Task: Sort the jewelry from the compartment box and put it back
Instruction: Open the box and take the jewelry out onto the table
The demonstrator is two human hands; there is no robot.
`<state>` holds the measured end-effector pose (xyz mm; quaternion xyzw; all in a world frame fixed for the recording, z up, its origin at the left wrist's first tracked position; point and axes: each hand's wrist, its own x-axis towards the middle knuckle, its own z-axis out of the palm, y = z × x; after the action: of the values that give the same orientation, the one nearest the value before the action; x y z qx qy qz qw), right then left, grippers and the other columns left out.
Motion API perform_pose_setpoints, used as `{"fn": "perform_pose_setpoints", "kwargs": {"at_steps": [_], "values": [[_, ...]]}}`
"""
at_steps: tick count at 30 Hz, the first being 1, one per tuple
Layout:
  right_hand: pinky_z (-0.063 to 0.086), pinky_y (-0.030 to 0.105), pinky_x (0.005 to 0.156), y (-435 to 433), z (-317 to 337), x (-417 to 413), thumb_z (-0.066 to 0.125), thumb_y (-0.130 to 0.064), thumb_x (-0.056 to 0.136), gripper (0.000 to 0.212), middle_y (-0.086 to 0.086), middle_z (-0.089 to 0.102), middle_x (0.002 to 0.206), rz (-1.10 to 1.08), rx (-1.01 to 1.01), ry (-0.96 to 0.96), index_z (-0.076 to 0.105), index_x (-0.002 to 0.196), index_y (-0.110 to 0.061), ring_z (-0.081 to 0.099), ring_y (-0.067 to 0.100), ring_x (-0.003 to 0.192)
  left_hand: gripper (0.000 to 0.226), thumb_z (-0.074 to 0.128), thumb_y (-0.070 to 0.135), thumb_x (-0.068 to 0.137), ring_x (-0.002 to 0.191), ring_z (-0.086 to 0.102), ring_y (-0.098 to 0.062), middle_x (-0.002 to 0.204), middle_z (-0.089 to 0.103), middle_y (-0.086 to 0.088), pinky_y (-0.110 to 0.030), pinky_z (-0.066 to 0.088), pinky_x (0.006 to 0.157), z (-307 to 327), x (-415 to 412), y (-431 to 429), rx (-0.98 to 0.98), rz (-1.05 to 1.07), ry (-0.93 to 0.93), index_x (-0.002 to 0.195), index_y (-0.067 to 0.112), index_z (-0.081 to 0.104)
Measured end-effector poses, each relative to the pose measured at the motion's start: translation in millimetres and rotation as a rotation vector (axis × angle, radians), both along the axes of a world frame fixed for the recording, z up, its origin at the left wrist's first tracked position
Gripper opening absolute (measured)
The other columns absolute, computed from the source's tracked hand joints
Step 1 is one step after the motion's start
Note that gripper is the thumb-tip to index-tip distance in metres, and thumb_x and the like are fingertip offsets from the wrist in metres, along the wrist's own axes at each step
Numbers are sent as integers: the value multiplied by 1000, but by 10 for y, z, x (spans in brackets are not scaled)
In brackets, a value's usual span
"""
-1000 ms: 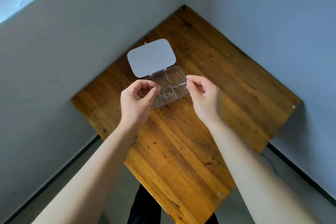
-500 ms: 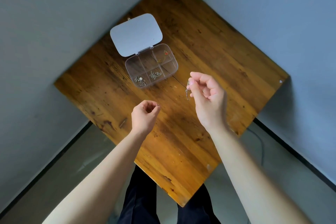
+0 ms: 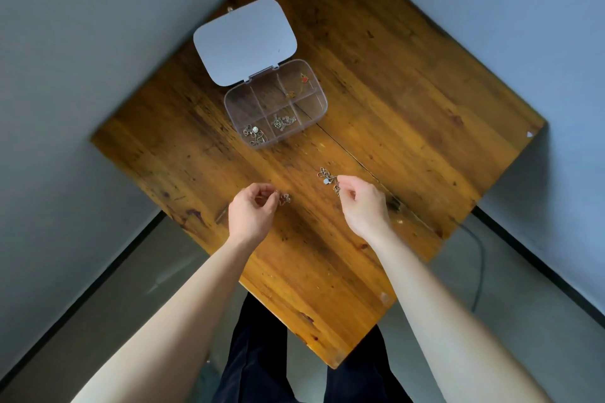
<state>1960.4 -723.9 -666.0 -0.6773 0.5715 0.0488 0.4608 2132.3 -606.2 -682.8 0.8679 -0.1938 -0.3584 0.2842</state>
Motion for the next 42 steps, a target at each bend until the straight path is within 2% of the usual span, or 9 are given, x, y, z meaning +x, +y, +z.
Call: {"fn": "perform_pose_setpoints", "kwargs": {"at_steps": [5, 13, 19, 24, 27, 30, 35, 38, 42], "values": [[44, 18, 90, -165, 67, 135, 52, -21, 103, 30, -7, 68, 128, 28, -81, -35, 63, 132, -24, 62, 12, 117, 11, 66, 22, 92, 87, 67, -16, 97, 73, -2, -33, 56, 80, 91, 161, -174, -78, -17, -70, 101, 19, 72], [51, 22, 91, -532, 134, 603, 54, -19, 102, 32, -5, 67, 125, 121, -239, -103, 63, 132, -23, 64, 12, 110, 16, 66, 20, 92, 84, 64, -13, 100, 65, -1, -32, 55, 79, 246, 517, -527, -191, -99, -256, 106, 17, 71], [53, 30, 90, -870, 78, 1113, 52, -19, 102, 36, 1, 61, 136, 325, -389, -96, 57, 138, -19, 62, 19, 117, 24, 65, 23, 93, 80, 57, -12, 109, 62, -5, -26, 44, 70, 149, 782, -745, -75, -270, -360, 115, 15, 68], [59, 40, 79, -1079, -29, 1504, 54, -26, 100, 31, 10, 61, 135, 464, -512, 88, 61, 128, -13, 69, 29, 104, 30, 60, 19, 92, 98, 66, -31, 119, 65, -8, -37, 55, 75, 54, 900, -870, 136, -437, -472, 121, 16, 69], [55, 42, 81, -1117, -79, 1639, 55, -36, 99, 38, 14, 57, 133, 580, -512, 225, 58, 127, -12, 67, 34, 104, 25, 63, 27, 93, 91, 66, -29, 107, 70, -8, -33, 46, 63, 81, 900, -956, 283, -511, -559, 113, 15, 71], [52, 39, 75, -1098, -184, 1667, 59, -33, 98, 43, 20, 44, 143, 663, -531, 318, 53, 133, -11, 67, 35, 101, 30, 62, 37, 95, 88, 66, -28, 101, 68, -8, -31, 41, 62, 94, 899, -1032, 415, -606, -618, 113, 14, 69], [54, 36, 67, -1114, -280, 1614, 68, -18, 93, 26, 13, 56, 131, 581, -577, 216, 66, 119, -13, 69, 30, 85, 28, 64, 35, 94, 85, 65, -31, 95, 67, -9, -33, 43, 63, 106, 870, -1154, 554, -668, -626, 110, 11, 67], [59, 42, 76, -1129, -272, 1570, 65, -25, 97, 26, 11, 63, 122, 507, -539, 122, 69, 117, -11, 69, 32, 93, 16, 68, 25, 93, 73, 58, -28, 83, 63, -6, -33, 42, 60, 70, 855, -1154, 559, -601, -632, 104, 13, 71], [60, 42, 82, -1153, -264, 1542, 67, -30, 95, 31, 11, 69, 117, 439, -526, 56, 71, 119, -12, 69, 30, 102, 12, 66, 13, 91, 83, 68, -34, 90, 73, -9, -35, 49, 65, -12, 869, -1081, 486, -536, -607, 99, 16, 74]]}}
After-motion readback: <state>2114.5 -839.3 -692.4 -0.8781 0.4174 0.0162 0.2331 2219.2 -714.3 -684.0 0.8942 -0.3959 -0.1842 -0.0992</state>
